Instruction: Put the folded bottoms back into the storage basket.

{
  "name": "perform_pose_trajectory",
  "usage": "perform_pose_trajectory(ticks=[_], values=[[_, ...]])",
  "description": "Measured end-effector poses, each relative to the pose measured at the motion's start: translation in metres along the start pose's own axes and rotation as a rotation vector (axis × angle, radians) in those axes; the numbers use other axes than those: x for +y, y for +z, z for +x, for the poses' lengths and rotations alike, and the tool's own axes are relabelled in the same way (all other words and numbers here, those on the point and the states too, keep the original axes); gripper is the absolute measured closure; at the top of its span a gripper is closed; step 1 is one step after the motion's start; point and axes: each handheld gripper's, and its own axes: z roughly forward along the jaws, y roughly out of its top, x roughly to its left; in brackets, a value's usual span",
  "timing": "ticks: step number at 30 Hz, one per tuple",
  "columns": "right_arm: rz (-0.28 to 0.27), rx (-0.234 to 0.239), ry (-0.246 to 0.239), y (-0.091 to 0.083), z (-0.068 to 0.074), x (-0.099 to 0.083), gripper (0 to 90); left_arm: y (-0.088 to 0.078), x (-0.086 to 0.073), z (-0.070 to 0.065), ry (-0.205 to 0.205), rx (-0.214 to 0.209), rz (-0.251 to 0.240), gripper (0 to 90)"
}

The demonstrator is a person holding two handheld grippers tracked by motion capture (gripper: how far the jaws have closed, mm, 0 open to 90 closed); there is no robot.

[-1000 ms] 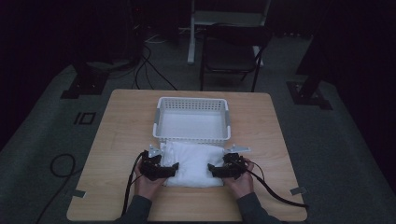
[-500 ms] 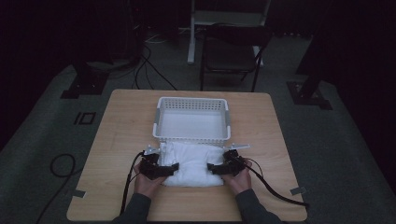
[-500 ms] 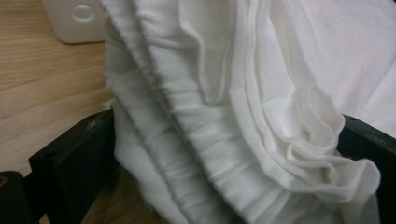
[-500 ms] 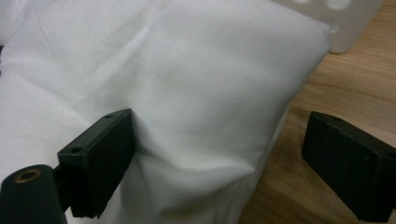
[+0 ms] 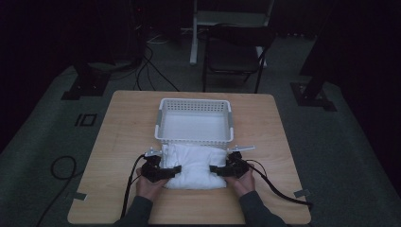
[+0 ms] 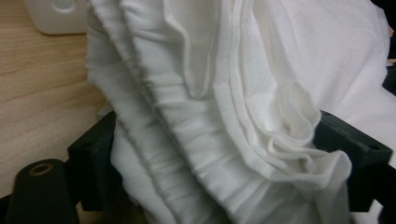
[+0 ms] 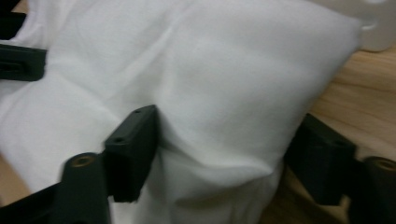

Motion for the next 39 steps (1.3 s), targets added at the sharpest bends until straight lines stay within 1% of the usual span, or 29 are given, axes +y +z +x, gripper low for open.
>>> perform_pose_trajectory(ticks=[1,5,7,10,15,17,19,27,33,35,39], values=[[0.001,0.010,0.003,0.000,-0.001,0.000,34.2,0.000,0.000,-0.001,-0.004,-0.004,-0.002,18.6],[-0.001,0.065,0.039,0.000,-0.005,-0.001,41.9,-0.003,0.000,-0.003,0.003,-0.017,0.002,27.4],[-0.005,0.078,0.047,0.000,-0.006,-0.001,47.1,-0.004,0.000,-0.004,0.004,-0.023,0.002,31.6],[-0.012,0.062,0.022,-0.002,-0.002,0.000,54.9,-0.006,0.001,-0.007,0.020,-0.016,-0.001,39.7],[-0.026,0.016,-0.025,-0.005,0.007,0.001,63.2,-0.008,0.001,-0.012,0.047,0.003,-0.011,47.5],[-0.028,0.008,-0.030,-0.005,0.008,0.001,63.2,-0.008,0.001,-0.012,0.047,0.003,-0.011,48.6],[-0.029,-0.004,-0.045,-0.006,0.010,0.001,65.1,-0.010,0.000,-0.014,0.065,0.013,-0.017,51.1],[-0.036,-0.030,-0.065,-0.007,0.015,0.000,65.9,-0.011,-0.001,-0.016,0.082,0.025,-0.027,52.7],[-0.039,-0.044,-0.076,-0.008,0.018,0.000,66.5,-0.013,-0.002,-0.019,0.108,0.036,-0.032,54.5],[-0.048,-0.046,-0.087,-0.009,0.018,0.000,67.0,-0.014,-0.002,-0.019,0.111,0.034,-0.041,55.2],[-0.068,-0.034,-0.083,-0.013,0.019,0.000,67.8,-0.017,-0.003,-0.022,0.124,0.035,-0.059,56.8]])
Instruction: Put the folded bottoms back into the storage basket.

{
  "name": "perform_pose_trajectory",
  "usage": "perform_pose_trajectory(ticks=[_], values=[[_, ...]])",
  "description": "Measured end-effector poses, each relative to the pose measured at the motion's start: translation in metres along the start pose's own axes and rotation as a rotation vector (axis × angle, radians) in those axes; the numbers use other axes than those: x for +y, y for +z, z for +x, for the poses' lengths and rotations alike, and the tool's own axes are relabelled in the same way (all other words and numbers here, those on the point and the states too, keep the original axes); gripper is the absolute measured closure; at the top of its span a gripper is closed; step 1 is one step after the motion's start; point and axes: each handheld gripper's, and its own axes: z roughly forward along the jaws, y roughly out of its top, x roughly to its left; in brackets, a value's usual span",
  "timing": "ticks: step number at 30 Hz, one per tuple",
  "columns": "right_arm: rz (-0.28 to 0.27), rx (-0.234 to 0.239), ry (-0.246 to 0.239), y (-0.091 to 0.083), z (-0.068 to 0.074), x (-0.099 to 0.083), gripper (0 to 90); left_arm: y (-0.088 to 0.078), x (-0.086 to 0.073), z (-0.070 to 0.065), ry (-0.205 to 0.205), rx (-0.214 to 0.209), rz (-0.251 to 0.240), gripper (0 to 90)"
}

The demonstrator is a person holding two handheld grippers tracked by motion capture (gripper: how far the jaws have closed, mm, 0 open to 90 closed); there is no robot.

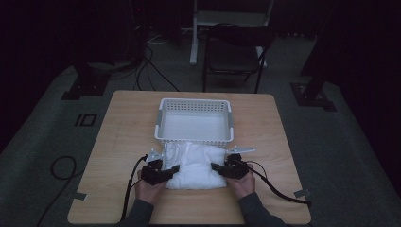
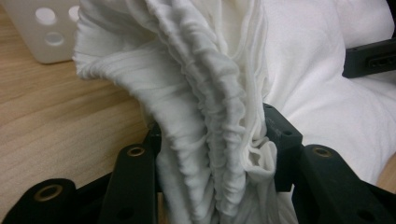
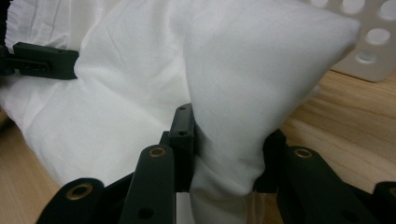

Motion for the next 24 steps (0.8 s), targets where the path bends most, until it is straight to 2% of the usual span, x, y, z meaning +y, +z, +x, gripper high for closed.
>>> perform_pose_trajectory(ticks=[5,24], values=[[-0.008,-0.004,-0.009,-0.004,0.002,0.000,68.1,-0.003,0.000,-0.006,0.019,0.019,-0.011,57.1],[-0.036,0.014,-0.020,-0.017,0.010,0.001,68.3,-0.021,0.002,-0.019,0.054,0.035,-0.041,57.3]])
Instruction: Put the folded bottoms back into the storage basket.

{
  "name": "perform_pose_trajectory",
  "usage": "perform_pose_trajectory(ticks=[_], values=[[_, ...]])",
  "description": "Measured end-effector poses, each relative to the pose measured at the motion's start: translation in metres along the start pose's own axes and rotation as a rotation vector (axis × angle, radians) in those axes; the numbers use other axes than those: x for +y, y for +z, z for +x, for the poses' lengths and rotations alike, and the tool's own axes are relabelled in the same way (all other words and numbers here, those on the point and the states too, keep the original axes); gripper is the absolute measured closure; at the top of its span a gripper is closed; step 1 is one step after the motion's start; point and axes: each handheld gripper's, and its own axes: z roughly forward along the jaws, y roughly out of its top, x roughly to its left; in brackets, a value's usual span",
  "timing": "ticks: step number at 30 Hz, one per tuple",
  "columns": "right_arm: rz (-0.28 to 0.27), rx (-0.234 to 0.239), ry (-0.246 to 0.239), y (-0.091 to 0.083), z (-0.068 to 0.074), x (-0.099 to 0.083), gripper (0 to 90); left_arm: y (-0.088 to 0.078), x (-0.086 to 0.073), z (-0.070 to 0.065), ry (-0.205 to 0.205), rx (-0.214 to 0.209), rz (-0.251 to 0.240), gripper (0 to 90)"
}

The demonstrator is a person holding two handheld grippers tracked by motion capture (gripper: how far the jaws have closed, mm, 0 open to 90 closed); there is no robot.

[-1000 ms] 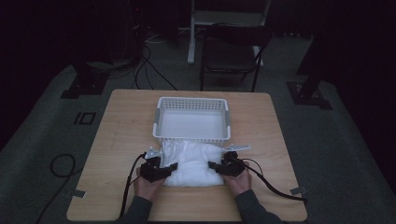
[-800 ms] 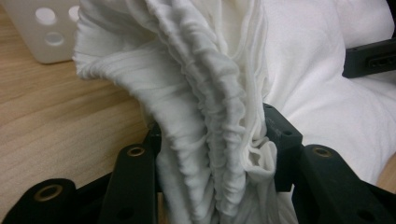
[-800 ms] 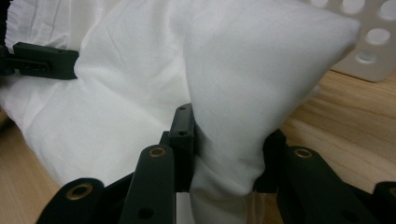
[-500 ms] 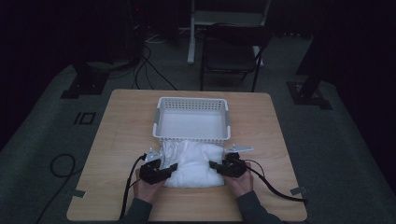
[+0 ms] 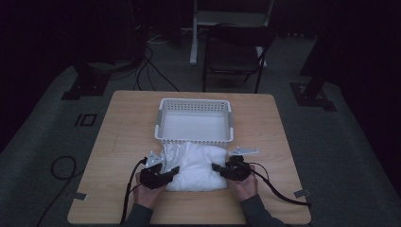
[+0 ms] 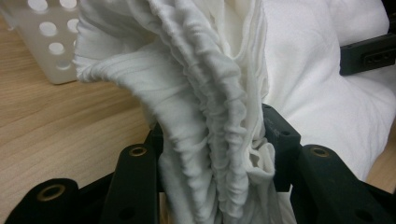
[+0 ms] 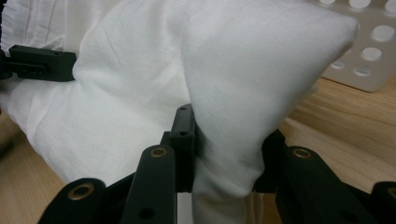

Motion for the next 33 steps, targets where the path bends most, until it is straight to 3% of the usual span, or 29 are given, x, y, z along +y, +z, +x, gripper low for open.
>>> perform_pose_trajectory(ticks=[15,33], values=[[-0.036,-0.004,-0.025,-0.013,0.008,0.006,68.3,-0.015,0.008,-0.009,0.021,0.009,-0.034,57.4],[-0.068,-0.006,-0.041,-0.028,0.017,0.017,68.4,-0.030,0.018,-0.013,0.014,-0.003,-0.071,57.7]])
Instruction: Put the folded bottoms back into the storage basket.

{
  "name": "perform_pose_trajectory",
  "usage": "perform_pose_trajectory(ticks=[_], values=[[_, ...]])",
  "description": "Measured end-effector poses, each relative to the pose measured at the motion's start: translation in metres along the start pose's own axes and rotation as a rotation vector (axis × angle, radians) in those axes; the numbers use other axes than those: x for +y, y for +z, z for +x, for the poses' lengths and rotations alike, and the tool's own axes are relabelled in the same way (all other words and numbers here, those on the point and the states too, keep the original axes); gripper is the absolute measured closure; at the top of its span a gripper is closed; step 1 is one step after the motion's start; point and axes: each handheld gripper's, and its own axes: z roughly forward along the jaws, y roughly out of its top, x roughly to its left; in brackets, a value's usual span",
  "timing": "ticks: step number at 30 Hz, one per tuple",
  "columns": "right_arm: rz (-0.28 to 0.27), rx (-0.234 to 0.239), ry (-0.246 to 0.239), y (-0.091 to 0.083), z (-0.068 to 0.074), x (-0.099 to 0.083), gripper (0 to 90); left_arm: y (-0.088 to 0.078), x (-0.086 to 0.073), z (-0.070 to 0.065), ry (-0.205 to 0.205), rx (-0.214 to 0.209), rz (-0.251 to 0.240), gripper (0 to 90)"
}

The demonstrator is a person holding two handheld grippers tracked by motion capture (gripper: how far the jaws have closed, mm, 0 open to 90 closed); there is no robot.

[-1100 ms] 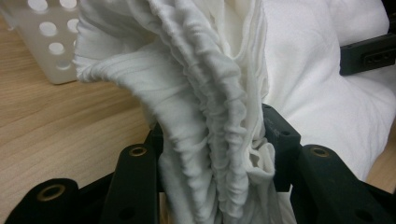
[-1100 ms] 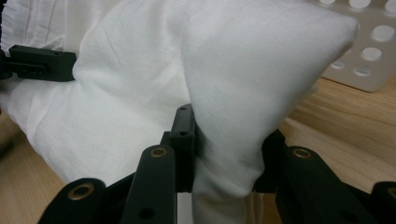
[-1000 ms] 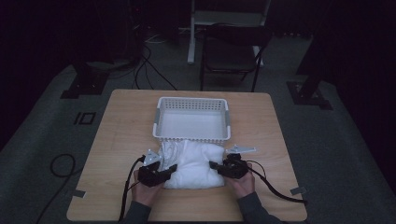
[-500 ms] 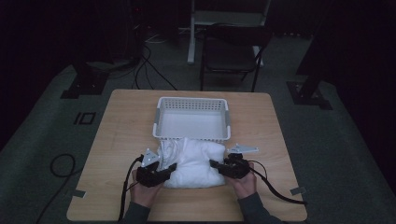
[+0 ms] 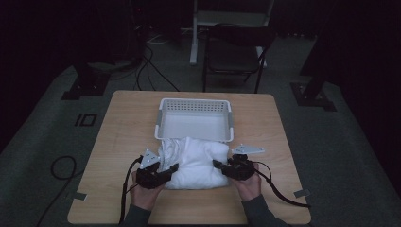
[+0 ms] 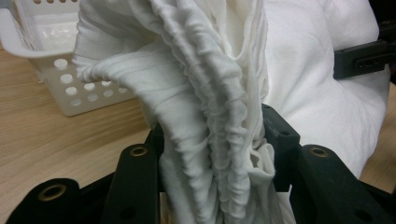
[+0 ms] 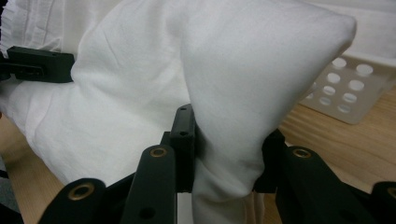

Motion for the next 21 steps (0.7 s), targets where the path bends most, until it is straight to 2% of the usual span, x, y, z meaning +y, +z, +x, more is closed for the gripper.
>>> perform_pose_trajectory(ticks=[9,21], values=[[-0.025,-0.001,-0.024,-0.007,0.006,0.010,68.4,-0.011,0.009,0.000,-0.003,-0.011,-0.031,58.1],[-0.055,-0.005,-0.043,-0.015,0.010,0.025,68.5,-0.020,0.024,-0.002,0.011,-0.003,-0.056,58.7]])
